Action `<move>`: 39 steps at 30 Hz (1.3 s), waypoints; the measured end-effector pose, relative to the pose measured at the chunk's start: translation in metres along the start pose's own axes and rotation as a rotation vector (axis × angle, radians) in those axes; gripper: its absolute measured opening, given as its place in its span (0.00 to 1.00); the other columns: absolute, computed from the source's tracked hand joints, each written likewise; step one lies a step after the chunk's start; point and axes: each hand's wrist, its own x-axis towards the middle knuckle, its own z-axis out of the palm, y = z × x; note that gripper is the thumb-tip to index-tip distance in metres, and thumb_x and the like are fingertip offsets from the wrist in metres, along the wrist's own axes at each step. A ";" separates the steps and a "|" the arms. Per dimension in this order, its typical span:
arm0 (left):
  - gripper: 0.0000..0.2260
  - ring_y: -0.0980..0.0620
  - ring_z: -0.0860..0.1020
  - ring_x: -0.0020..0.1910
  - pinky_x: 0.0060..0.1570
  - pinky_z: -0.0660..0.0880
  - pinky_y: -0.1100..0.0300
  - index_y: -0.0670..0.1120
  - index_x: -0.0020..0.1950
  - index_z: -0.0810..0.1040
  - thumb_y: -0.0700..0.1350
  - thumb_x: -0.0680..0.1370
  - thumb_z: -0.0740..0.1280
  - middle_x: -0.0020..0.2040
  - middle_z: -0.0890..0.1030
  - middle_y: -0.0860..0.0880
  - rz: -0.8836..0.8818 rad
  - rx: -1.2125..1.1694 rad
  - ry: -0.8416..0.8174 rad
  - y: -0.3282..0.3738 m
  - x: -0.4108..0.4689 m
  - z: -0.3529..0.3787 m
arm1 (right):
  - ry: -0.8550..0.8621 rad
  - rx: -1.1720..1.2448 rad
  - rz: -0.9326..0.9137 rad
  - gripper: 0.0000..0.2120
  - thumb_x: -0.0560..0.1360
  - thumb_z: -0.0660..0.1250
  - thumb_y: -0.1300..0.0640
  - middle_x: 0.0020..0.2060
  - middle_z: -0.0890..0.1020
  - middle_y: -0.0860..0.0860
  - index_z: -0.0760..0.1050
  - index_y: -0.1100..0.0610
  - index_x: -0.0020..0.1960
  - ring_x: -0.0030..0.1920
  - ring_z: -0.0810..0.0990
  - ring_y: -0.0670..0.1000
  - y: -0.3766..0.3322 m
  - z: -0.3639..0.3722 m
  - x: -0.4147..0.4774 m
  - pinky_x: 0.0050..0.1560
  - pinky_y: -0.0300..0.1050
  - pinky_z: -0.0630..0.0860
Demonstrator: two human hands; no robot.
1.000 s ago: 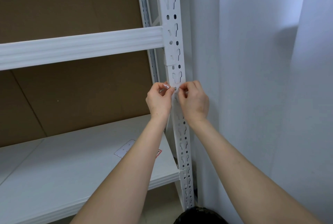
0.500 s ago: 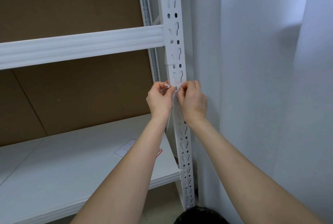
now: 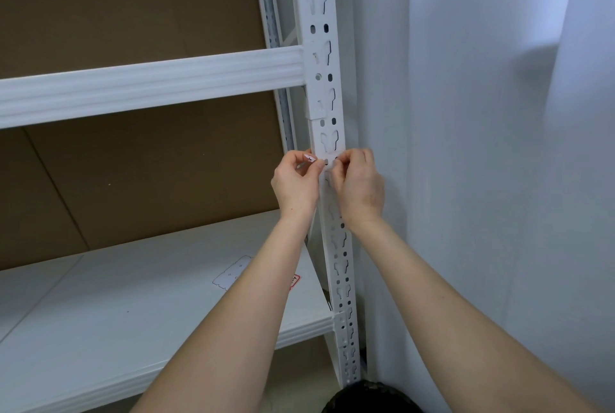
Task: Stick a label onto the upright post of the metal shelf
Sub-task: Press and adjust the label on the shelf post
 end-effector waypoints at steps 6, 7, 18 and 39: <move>0.11 0.56 0.80 0.48 0.51 0.73 0.66 0.50 0.37 0.73 0.38 0.73 0.72 0.48 0.81 0.52 0.001 0.000 0.000 0.001 -0.001 0.000 | -0.001 0.072 0.017 0.08 0.79 0.59 0.57 0.51 0.75 0.55 0.73 0.61 0.50 0.41 0.77 0.57 0.002 -0.004 0.003 0.39 0.45 0.69; 0.11 0.56 0.80 0.48 0.51 0.73 0.65 0.50 0.37 0.73 0.38 0.73 0.72 0.48 0.81 0.52 -0.001 -0.002 0.000 0.001 -0.002 0.000 | -0.002 0.084 0.012 0.07 0.79 0.59 0.57 0.51 0.75 0.55 0.73 0.61 0.50 0.42 0.77 0.57 0.003 -0.004 0.003 0.40 0.46 0.70; 0.11 0.57 0.80 0.48 0.51 0.73 0.65 0.50 0.37 0.73 0.38 0.73 0.71 0.48 0.81 0.52 -0.007 0.007 0.005 0.002 -0.003 0.000 | 0.056 0.233 0.067 0.05 0.77 0.60 0.59 0.48 0.74 0.54 0.72 0.59 0.45 0.39 0.79 0.58 0.011 -0.005 0.006 0.45 0.55 0.76; 0.03 0.52 0.80 0.46 0.50 0.77 0.57 0.48 0.43 0.77 0.44 0.76 0.68 0.43 0.82 0.50 0.012 0.031 0.116 0.001 -0.010 0.002 | -0.116 0.878 0.488 0.08 0.76 0.65 0.61 0.33 0.77 0.51 0.75 0.58 0.38 0.34 0.76 0.47 0.015 -0.022 0.005 0.35 0.40 0.79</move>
